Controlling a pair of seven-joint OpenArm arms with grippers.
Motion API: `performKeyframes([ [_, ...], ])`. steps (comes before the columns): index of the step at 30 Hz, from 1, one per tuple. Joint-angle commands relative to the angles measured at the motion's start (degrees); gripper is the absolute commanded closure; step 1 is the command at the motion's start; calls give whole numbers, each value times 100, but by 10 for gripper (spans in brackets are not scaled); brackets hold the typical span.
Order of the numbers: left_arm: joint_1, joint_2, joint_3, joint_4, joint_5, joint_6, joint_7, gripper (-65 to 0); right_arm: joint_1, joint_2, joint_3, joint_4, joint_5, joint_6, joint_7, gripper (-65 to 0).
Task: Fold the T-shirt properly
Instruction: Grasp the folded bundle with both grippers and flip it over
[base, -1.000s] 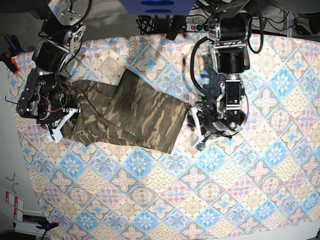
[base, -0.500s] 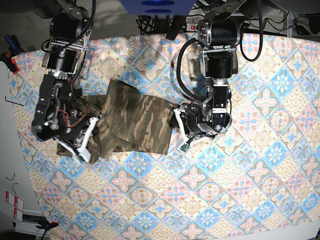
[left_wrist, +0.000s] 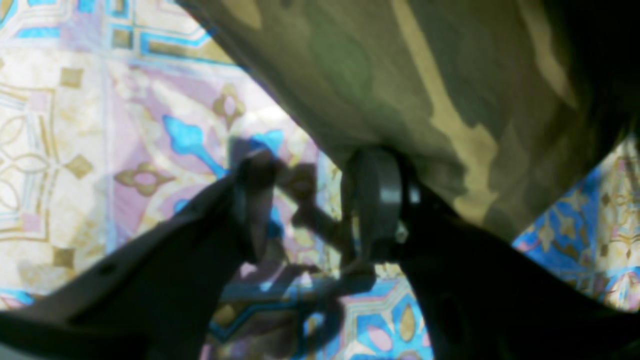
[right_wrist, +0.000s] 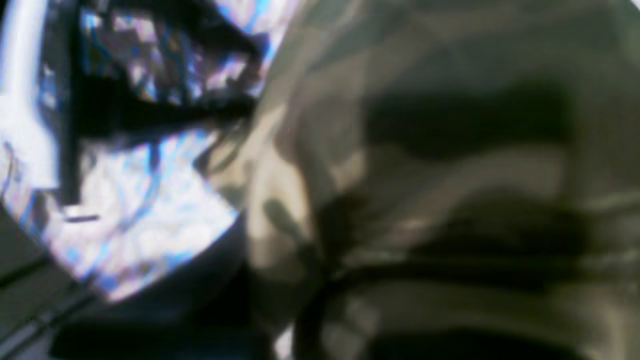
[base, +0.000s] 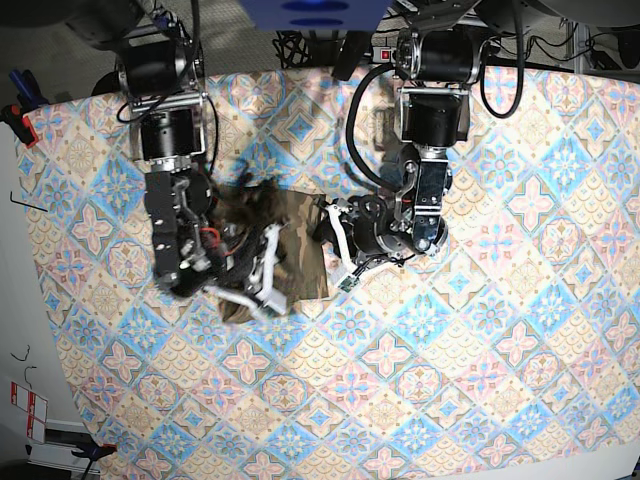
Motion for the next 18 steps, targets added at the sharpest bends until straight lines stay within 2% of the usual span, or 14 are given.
performKeyframes([
  [1, -51, 53, 2, 74, -26, -54, 75, -257, 195, 0, -67, -91, 123, 32, 175, -11],
  [4, -95, 53, -7, 92, -35, -54, 541, -257, 292, 8, -269, -540, 132, 32, 245, -84],
  [10, 160, -218, -7, 1182, -140, -54, 1007, -257, 310, 8, -463, -601, 158, 32, 254, -374],
  [12, 221, -350, -7, 1534, -272, -54, 1157, -257, 327, -9, -471, -478, 158, 32, 254, -444],
  [14, 221, -508, -7, 1613, -378, -54, 1324, -257, 318, -115, -480, -109, 167, 32, 245, -478],
  [18, 221, -843, -16, 1613, -641, -54, 1359, -257, 310, -220, -559, 797, 176, 32, 236, -471],
])
